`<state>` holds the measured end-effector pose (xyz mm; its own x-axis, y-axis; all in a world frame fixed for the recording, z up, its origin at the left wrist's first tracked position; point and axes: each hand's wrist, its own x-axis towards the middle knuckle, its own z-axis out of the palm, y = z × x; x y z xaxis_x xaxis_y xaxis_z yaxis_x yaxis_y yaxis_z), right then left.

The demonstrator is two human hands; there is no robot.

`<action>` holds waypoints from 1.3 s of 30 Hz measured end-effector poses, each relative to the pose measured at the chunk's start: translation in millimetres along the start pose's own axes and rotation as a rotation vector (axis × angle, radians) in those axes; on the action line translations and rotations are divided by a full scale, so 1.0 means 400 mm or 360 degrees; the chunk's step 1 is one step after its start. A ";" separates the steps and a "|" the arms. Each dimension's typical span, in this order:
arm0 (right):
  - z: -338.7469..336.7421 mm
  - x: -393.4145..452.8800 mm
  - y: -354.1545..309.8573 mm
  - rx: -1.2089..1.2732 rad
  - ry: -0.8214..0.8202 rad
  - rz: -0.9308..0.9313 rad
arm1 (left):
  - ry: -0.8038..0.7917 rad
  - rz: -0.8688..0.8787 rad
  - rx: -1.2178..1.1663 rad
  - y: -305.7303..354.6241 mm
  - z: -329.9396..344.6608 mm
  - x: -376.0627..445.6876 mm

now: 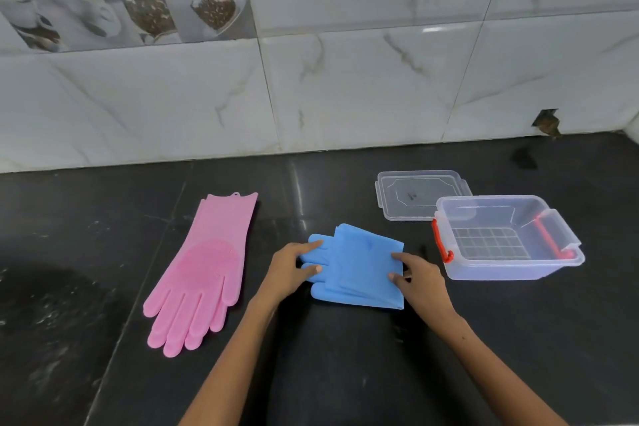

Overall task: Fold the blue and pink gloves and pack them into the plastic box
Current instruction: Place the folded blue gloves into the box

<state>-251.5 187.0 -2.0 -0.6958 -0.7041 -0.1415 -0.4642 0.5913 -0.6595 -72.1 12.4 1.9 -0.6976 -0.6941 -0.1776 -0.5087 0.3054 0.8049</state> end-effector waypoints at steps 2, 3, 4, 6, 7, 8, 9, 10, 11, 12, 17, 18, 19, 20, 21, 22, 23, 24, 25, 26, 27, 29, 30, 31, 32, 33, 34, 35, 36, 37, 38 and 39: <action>0.002 0.006 -0.005 0.0024 0.0013 0.0020 | -0.0005 -0.0011 -0.0049 -0.006 -0.001 0.006; 0.003 0.009 -0.007 0.0033 0.0020 0.0028 | -0.0002 -0.0012 -0.0069 -0.010 -0.001 0.007; 0.003 0.012 -0.010 0.0037 0.0025 0.0035 | 0.0005 -0.0012 -0.0086 -0.014 0.000 0.008; 0.002 0.019 -0.014 0.0038 0.0026 0.0054 | 0.0023 -0.0017 -0.0125 -0.018 0.000 0.006; 0.002 0.021 -0.016 0.0035 0.0022 0.0061 | 0.0036 -0.0022 -0.0150 -0.018 0.000 0.004; 0.002 0.023 -0.018 0.0030 0.0018 0.0064 | 0.0056 -0.0029 -0.0178 -0.019 -0.001 0.002; 0.002 0.024 -0.019 0.0024 0.0019 0.0062 | 0.0082 -0.0040 -0.0206 -0.019 -0.001 0.001; 0.002 0.025 -0.020 0.0017 0.0024 0.0057 | 0.0109 -0.0053 -0.0237 -0.017 -0.001 -0.001; 0.002 0.026 -0.021 0.0012 0.0032 0.0052 | 0.0136 -0.0062 -0.0262 -0.015 -0.001 -0.003; 0.002 0.026 -0.023 0.0012 0.0043 0.0049 | 0.0161 -0.0066 -0.0280 -0.011 -0.001 -0.004; -0.007 0.024 -0.038 0.0072 0.0094 0.0019 | 0.0256 0.0004 -0.0219 0.017 -0.007 -0.006; -0.011 0.023 -0.043 0.0078 0.0104 0.0000 | 0.0279 0.0022 -0.0199 0.023 -0.012 -0.006; -0.016 0.022 -0.048 0.0085 0.0113 -0.0021 | 0.0300 0.0036 -0.0186 0.031 -0.019 -0.007; -0.023 0.021 -0.055 0.0095 0.0122 -0.0045 | 0.0317 0.0050 -0.0178 0.040 -0.028 -0.009; -0.032 0.019 -0.063 0.0104 0.0131 -0.0072 | 0.0332 0.0062 -0.0172 0.051 -0.038 -0.011; -0.044 0.017 -0.071 0.0111 0.0144 -0.0100 | 0.0343 0.0073 -0.0166 0.063 -0.048 -0.012; -0.060 0.015 -0.080 0.0116 0.0161 -0.0130 | 0.0354 0.0083 -0.0161 0.078 -0.058 -0.013; -0.078 0.013 -0.089 0.0118 0.0180 -0.0157 | 0.0365 0.0099 -0.0163 0.095 -0.067 -0.015; -0.103 0.011 -0.097 0.0121 0.0210 -0.0180 | 0.0368 0.0128 -0.0168 0.118 -0.074 -0.015; -0.131 0.010 -0.103 0.0121 0.0242 -0.0202 | 0.0367 0.0167 -0.0174 0.142 -0.079 -0.016; -0.163 0.009 -0.106 0.0117 0.0275 -0.0215 | 0.0363 0.0215 -0.0166 0.170 -0.078 -0.014; -0.234 0.005 -0.102 0.0101 0.0318 -0.0208 | 0.0363 0.0302 -0.0143 0.232 -0.067 -0.008; -0.272 0.003 -0.094 0.0100 0.0336 -0.0192 | 0.0357 0.0339 -0.0143 0.268 -0.054 -0.002; -0.312 0.001 -0.082 0.0108 0.0357 -0.0175 | 0.0345 0.0376 -0.0142 0.304 -0.039 0.004; -0.353 -0.001 -0.066 0.0121 0.0378 -0.0162 | 0.0329 0.0410 -0.0143 0.341 -0.018 0.011; -0.393 -0.001 -0.047 0.0126 0.0399 -0.0151 | 0.0307 0.0436 -0.0158 0.376 0.006 0.018; -0.428 0.001 -0.028 0.0115 0.0418 -0.0139 | 0.0285 0.0458 -0.0185 0.407 0.029 0.026; -0.465 0.006 -0.005 0.0089 0.0437 -0.0122 | 0.0262 0.0478 -0.0216 0.439 0.057 0.036; -0.498 0.012 0.020 0.0067 0.0447 -0.0102 | 0.0242 0.0489 -0.0248 0.468 0.087 0.047; -0.528 0.020 0.045 0.0060 0.0446 -0.0081 | 0.0226 0.0491 -0.0269 0.494 0.119 0.060; -0.554 0.030 0.071 0.0066 0.0441 -0.0062 | 0.0210 0.0487 -0.0276 0.517 0.151 0.073; -0.571 0.040 0.095 0.0081 0.0429 -0.0038 | 0.0196 0.0480 -0.0267 0.533 0.181 0.083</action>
<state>-405.4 287.8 139.4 -0.8089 -0.5835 0.0721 -0.4591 0.5504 -0.6973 -240.2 101.5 126.6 -0.7324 -0.6656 0.1432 -0.1923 0.4040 0.8943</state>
